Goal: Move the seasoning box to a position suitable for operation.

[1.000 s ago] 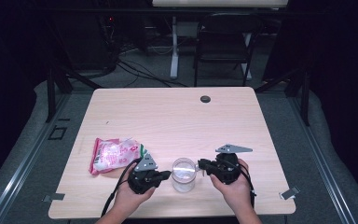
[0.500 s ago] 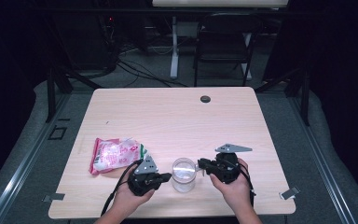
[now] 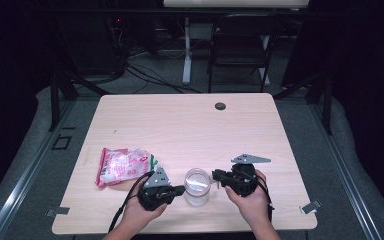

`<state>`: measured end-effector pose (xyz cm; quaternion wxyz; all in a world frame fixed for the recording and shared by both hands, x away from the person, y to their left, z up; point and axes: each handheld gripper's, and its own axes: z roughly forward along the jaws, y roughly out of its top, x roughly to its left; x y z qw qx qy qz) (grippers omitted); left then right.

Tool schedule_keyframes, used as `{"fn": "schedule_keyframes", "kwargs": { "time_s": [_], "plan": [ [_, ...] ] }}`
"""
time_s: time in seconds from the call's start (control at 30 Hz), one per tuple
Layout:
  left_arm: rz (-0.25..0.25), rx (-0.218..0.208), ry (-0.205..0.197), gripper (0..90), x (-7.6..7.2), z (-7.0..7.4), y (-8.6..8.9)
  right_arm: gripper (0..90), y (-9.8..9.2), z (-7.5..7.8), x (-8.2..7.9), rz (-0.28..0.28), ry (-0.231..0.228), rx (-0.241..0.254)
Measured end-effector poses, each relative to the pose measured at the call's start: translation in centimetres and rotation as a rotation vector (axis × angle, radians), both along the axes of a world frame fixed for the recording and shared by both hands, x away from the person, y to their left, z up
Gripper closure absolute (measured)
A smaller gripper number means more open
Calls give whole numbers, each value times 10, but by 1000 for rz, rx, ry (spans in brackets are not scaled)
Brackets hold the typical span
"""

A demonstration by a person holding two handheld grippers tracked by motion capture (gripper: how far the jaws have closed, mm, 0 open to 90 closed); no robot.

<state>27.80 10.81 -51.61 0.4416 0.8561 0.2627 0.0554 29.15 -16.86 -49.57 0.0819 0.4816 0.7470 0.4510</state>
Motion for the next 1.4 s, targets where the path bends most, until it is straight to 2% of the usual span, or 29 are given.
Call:
{"fn": "schedule_keyframes", "kwargs": {
  "time_s": [0.2,0.23,0.37,0.5,0.6,0.67,0.77,1.0,1.13,1.2,1.23,1.4],
  "plan": [
    [8,-18,-1,874,1,3,2,747,1,2,-1,25,-10,-11],
    [11,-27,-4,862,1,5,2,703,1,5,-3,49,-30,-26],
    [15,-41,-5,823,2,9,2,657,4,11,-10,70,-76,-58],
    [19,-64,-31,766,5,17,2,600,6,16,-18,98,-99,-67],
    [30,-84,-42,724,6,21,0,536,10,18,-25,140,-161,-78],
    [27,-76,-49,710,7,22,0,528,11,19,-28,146,-171,-85],
    [34,-88,-50,691,8,25,-3,495,13,24,-35,173,-194,-86],
    [50,-94,-77,641,6,29,-8,487,19,26,-43,195,-205,-102],
    [63,-113,-87,600,6,30,-9,469,25,24,-45,209,-220,-142],
    [66,-121,-89,569,7,29,-9,457,28,19,-45,202,-248,-182],
    [65,-120,-94,568,7,29,-8,455,29,17,-44,197,-246,-192],
    [72,-116,-99,555,8,26,-9,450,29,14,-43,179,-243,-189]
  ]
}}
